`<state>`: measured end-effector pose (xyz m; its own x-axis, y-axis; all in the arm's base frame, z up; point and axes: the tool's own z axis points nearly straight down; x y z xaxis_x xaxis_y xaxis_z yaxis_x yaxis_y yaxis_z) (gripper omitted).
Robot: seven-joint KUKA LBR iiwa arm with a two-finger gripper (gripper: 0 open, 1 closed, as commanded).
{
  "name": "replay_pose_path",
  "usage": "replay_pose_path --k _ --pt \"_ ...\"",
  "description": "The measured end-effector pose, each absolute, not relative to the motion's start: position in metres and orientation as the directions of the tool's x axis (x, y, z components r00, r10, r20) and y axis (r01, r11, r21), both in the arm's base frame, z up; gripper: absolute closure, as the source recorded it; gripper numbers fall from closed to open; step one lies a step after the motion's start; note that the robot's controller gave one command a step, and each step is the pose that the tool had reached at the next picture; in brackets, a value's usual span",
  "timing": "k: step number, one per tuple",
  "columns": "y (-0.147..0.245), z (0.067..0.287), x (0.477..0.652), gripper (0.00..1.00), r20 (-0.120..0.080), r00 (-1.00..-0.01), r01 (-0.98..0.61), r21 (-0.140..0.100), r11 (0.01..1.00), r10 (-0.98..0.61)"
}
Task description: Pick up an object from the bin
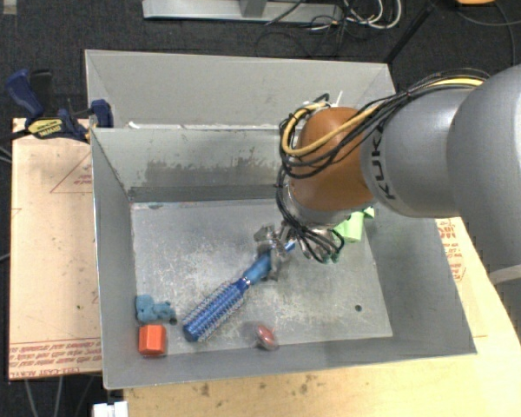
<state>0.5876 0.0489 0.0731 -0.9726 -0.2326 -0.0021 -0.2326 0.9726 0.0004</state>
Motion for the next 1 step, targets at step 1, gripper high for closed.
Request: replay_pose_path --k 1 --pt "0.0491 0.073 0.5875 0.0 -0.003 -0.972 -0.233 0.001 0.972 -0.233"
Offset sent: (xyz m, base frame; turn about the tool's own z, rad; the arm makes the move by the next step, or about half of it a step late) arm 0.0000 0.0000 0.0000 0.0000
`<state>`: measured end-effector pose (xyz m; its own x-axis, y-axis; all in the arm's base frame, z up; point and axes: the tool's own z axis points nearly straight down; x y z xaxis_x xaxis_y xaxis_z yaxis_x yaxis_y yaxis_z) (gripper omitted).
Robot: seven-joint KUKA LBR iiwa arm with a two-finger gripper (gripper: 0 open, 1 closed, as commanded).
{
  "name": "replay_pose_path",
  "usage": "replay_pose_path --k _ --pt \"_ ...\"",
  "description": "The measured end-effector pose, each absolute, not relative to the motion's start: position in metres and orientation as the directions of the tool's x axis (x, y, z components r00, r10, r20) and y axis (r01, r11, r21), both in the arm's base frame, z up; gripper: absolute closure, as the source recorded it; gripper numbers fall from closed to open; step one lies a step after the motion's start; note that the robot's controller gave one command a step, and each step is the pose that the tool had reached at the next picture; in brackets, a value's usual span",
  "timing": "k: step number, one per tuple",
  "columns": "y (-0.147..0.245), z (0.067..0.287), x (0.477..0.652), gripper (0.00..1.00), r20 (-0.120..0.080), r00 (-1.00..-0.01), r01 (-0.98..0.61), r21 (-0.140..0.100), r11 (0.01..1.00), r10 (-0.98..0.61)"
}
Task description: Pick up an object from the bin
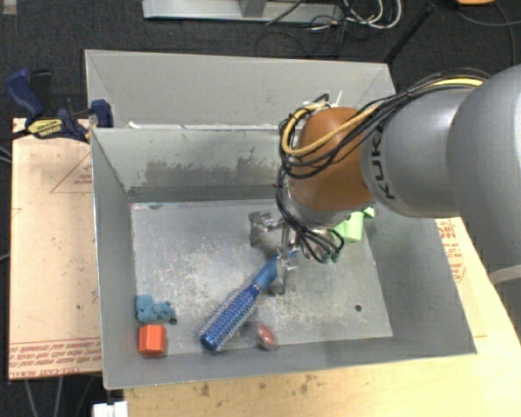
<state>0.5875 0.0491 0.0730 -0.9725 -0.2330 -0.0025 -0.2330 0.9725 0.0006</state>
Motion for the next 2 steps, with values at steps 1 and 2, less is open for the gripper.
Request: replay_pose_path --k 1,2 --pt "0.049 0.073 0.588 1.0 -0.002 -0.972 -0.233 0.0 0.972 -0.233" --pt "0.014 0.16 0.584 1.0 -0.01 -0.972 -0.234 -0.003 0.972 -0.234"
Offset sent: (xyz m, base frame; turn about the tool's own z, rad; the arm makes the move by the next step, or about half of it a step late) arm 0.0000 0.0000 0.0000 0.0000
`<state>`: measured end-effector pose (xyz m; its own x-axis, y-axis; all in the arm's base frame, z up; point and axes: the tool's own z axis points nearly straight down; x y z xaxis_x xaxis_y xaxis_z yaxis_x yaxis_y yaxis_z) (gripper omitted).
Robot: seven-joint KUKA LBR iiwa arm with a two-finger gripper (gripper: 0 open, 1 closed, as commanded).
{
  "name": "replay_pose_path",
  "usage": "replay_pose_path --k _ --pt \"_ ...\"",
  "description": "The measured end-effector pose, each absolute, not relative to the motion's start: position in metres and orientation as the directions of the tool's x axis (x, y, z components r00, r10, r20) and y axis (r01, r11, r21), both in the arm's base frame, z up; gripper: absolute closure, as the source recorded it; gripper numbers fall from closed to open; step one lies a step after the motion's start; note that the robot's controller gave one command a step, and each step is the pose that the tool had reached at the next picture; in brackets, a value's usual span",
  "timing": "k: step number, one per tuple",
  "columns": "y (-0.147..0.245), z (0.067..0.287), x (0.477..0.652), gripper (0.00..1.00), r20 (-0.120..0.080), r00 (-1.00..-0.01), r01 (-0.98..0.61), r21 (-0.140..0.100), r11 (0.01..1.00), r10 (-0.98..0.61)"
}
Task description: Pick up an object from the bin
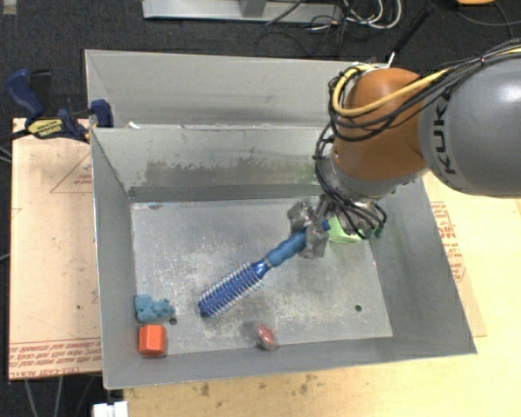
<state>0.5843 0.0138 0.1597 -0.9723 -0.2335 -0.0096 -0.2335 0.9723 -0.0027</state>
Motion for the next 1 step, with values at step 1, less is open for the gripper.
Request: replay_pose_path --k 1 --pt "0.0333 0.2006 0.5724 1.0 -0.006 -0.955 -0.296 0.0 0.955 -0.296"
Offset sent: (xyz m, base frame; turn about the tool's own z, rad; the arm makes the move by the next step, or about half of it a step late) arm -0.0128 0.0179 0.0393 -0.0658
